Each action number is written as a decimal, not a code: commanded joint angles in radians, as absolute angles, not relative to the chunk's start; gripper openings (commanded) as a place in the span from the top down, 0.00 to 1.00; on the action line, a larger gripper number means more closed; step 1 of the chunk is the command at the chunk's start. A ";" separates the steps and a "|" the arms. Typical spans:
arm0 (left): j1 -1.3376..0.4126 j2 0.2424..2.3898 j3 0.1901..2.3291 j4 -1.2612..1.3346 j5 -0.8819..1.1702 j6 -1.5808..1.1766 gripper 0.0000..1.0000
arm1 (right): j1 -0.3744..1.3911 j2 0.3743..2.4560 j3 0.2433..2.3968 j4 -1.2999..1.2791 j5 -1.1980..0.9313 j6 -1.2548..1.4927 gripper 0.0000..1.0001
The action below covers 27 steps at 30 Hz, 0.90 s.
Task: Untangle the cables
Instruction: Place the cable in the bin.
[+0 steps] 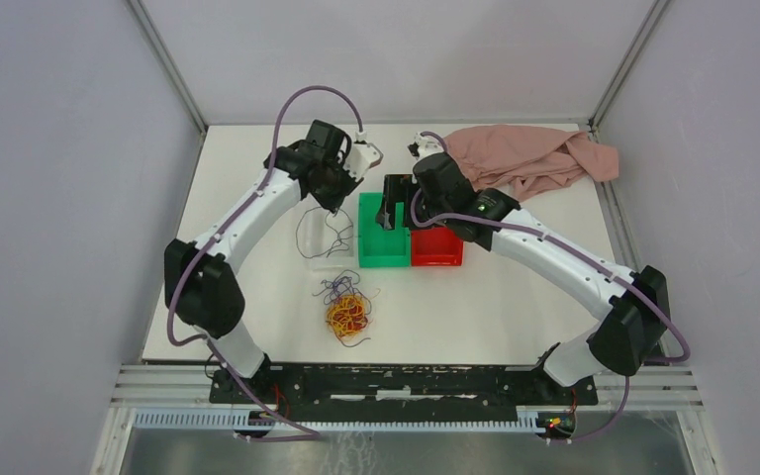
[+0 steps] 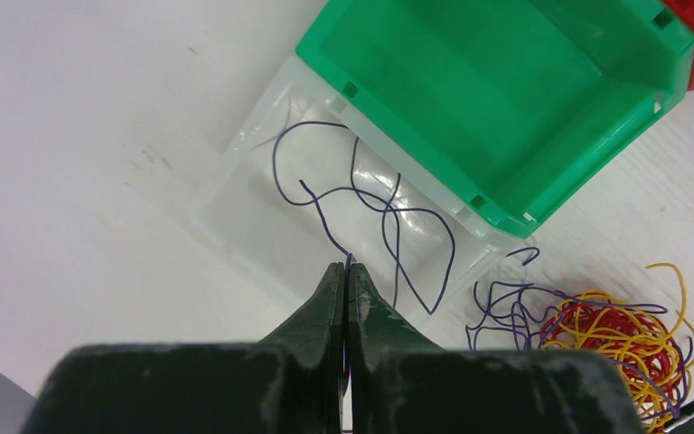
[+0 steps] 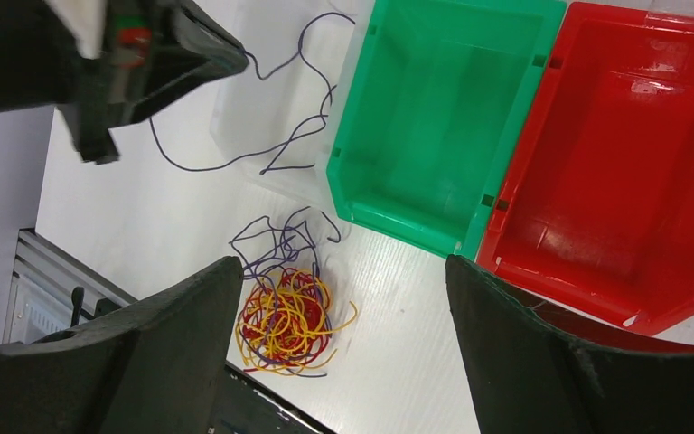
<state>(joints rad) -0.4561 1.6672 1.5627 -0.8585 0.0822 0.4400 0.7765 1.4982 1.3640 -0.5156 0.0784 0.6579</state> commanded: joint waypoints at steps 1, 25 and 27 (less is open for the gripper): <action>-0.462 1.699 1.521 -0.823 0.074 0.477 0.97 | 0.772 1.468 1.350 -0.452 0.084 0.669 0.11; -0.433 1.566 1.697 -1.040 0.289 0.600 0.01 | 0.763 1.431 1.290 -0.426 0.118 0.664 0.10; -0.404 1.547 1.714 -1.091 0.290 0.625 0.01 | 0.763 1.440 1.294 -0.422 0.110 0.666 0.10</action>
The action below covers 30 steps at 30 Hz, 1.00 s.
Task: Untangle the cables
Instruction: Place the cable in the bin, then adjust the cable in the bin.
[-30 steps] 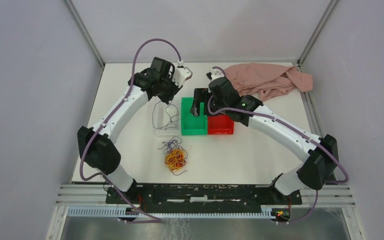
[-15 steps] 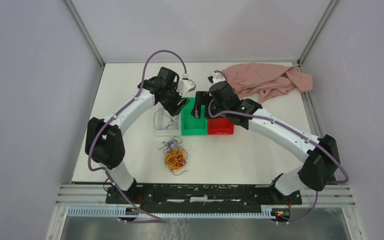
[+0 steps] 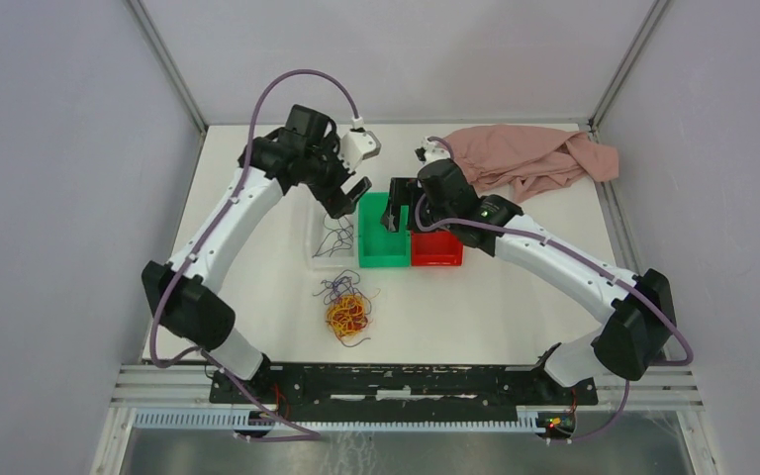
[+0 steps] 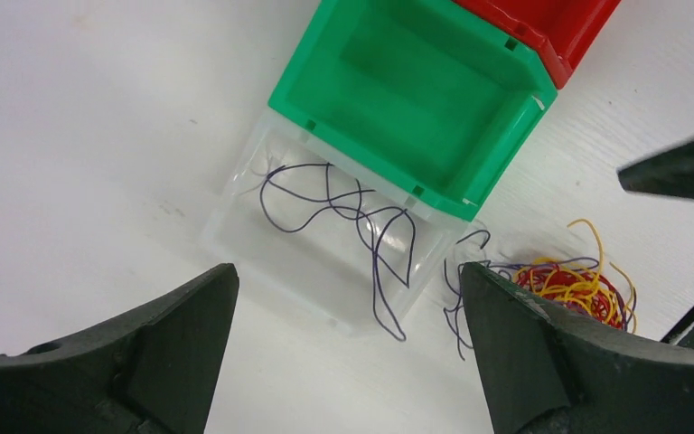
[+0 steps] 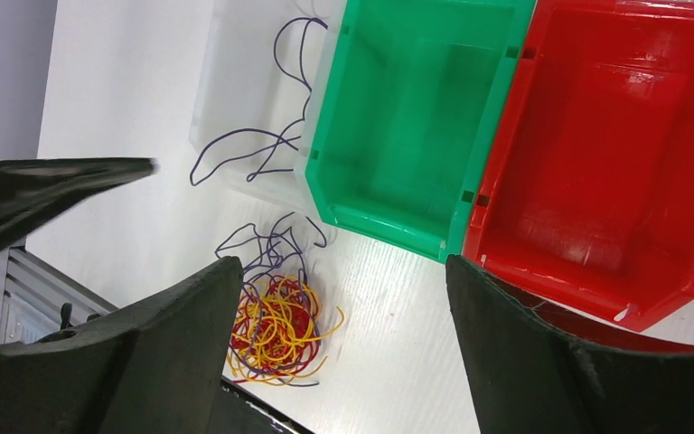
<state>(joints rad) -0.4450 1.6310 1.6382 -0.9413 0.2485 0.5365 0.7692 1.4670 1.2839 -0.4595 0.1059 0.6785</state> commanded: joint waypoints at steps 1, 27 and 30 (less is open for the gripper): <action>-0.382 1.538 1.709 -1.107 0.294 0.636 0.01 | 0.762 1.445 1.296 -0.421 0.105 0.668 0.10; -0.270 1.468 1.186 -0.667 0.292 0.606 0.17 | 0.760 1.453 1.253 -0.401 0.090 0.675 0.15; -0.282 1.494 1.197 -0.658 0.317 0.603 0.22 | 0.758 1.458 1.249 -0.396 0.088 0.674 0.16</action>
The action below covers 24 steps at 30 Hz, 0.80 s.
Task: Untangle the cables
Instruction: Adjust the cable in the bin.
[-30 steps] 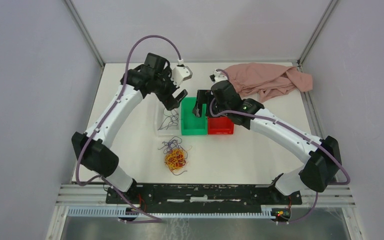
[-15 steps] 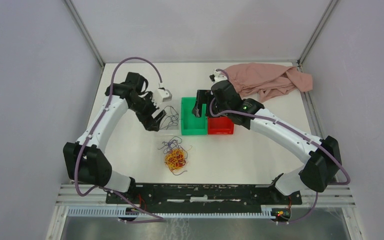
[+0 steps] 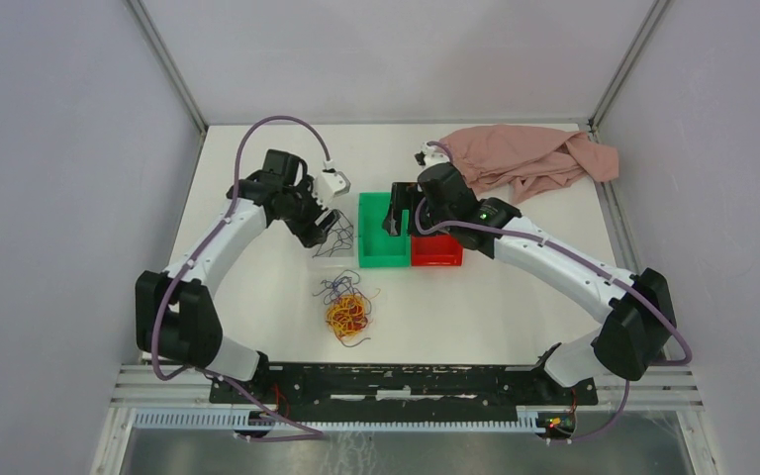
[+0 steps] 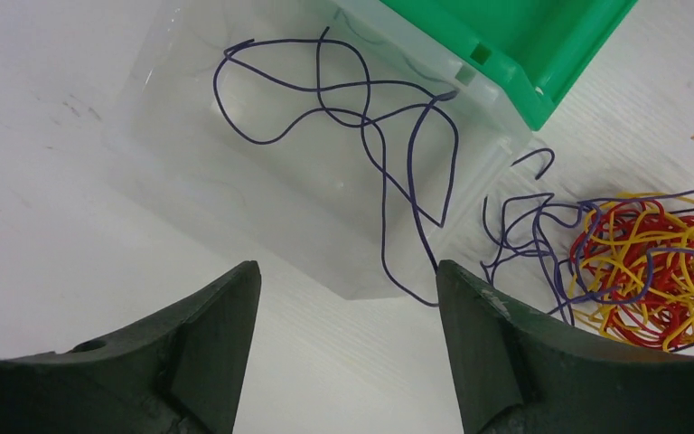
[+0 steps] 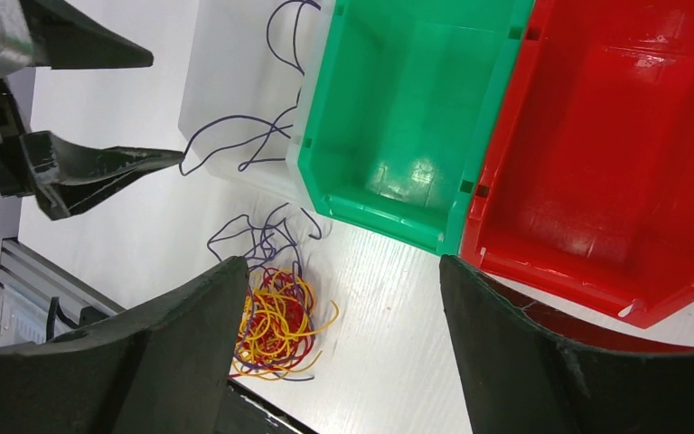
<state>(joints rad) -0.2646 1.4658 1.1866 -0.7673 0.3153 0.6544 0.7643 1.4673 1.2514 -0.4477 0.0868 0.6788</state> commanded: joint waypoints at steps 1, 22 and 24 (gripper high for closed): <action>-0.289 1.499 1.200 -0.659 0.331 0.603 0.25 | 0.757 1.458 1.247 -0.393 0.087 0.675 0.17; -0.352 1.670 1.280 -0.533 0.203 0.640 0.83 | 0.724 1.472 1.223 -0.366 0.064 0.688 0.31; -0.353 1.682 1.290 -0.527 0.202 0.646 0.85 | 0.724 1.476 1.222 -0.362 0.055 0.696 0.31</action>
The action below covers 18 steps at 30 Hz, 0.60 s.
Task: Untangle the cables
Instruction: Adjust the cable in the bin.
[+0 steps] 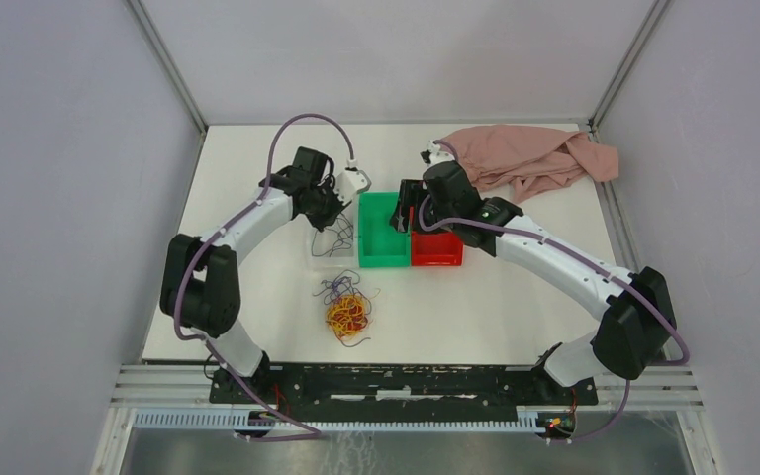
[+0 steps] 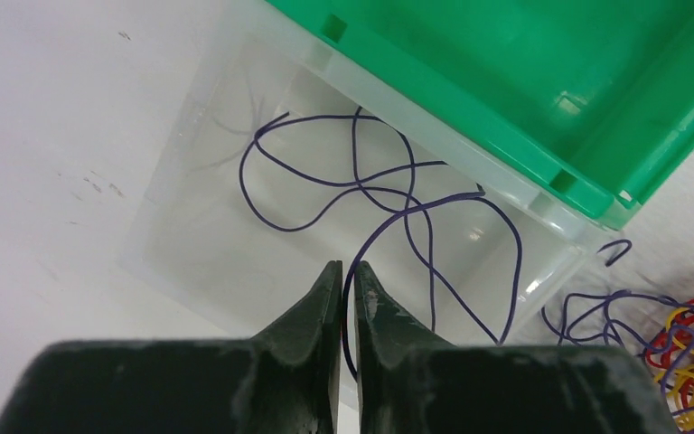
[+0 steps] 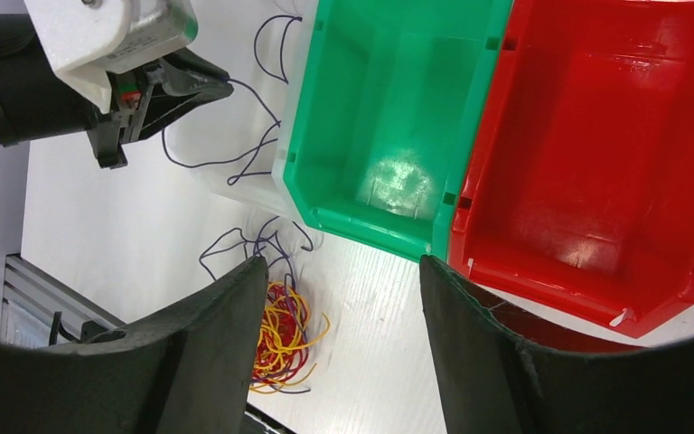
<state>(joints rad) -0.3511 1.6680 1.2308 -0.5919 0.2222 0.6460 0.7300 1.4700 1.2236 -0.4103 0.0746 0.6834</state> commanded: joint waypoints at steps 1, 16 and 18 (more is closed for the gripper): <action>-0.353 1.690 1.306 -0.536 0.201 0.650 0.85 | 0.724 1.477 1.221 -0.359 0.053 0.700 0.31; -0.350 1.651 1.629 -1.057 0.349 0.697 0.02 | 0.724 1.509 1.242 -0.416 0.073 0.662 0.19; -0.351 1.615 1.558 -1.060 0.356 0.725 0.01 | 0.724 1.506 1.234 -0.415 0.070 0.661 0.19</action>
<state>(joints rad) -0.3500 1.6939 1.6302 -0.9279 0.2905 0.6636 0.7284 1.5173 1.2186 -0.4240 0.0570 0.6838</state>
